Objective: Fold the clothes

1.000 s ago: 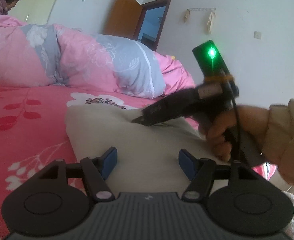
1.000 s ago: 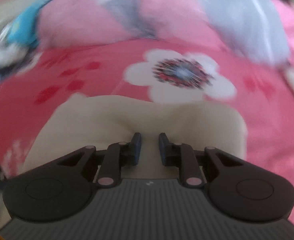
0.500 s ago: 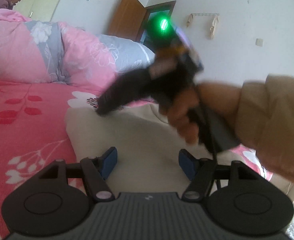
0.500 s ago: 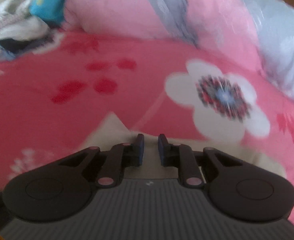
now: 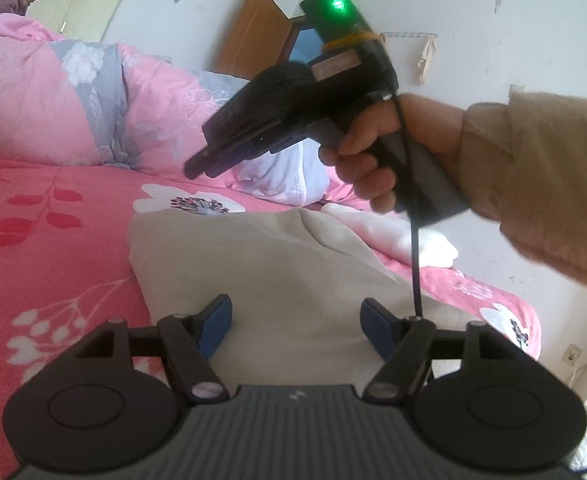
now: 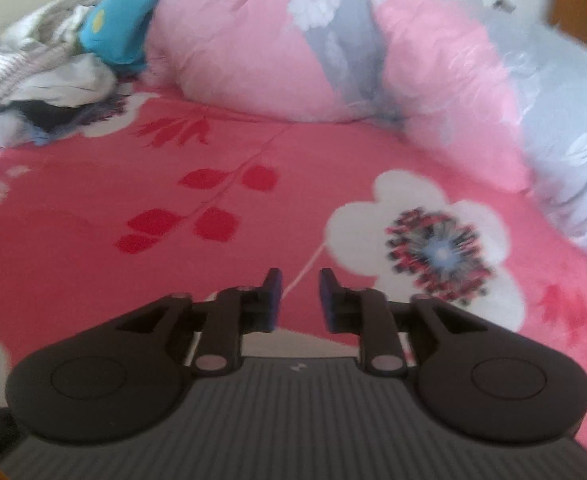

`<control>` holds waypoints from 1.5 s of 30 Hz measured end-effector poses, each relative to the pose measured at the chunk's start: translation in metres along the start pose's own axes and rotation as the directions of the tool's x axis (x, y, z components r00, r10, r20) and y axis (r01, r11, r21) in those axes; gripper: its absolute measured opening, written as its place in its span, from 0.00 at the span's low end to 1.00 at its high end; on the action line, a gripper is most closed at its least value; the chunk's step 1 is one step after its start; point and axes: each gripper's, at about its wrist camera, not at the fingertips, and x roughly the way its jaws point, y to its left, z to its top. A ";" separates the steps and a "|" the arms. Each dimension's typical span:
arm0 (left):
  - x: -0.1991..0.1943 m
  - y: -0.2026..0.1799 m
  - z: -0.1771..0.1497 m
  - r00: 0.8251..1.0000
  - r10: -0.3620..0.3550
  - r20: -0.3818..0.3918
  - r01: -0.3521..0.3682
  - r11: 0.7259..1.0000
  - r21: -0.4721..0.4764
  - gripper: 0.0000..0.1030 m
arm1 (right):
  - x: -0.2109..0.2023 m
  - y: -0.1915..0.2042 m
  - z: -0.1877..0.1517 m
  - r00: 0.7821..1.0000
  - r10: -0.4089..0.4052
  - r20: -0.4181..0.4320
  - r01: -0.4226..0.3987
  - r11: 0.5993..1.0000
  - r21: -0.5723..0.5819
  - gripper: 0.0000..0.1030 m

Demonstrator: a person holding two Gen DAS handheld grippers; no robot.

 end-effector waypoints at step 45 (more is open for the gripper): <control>-0.002 0.001 -0.004 1.000 -0.025 0.016 0.025 0.999 -0.025 0.73 | 0.083 0.074 0.044 0.773 0.367 -0.517 -0.560 0.778 -0.285 0.05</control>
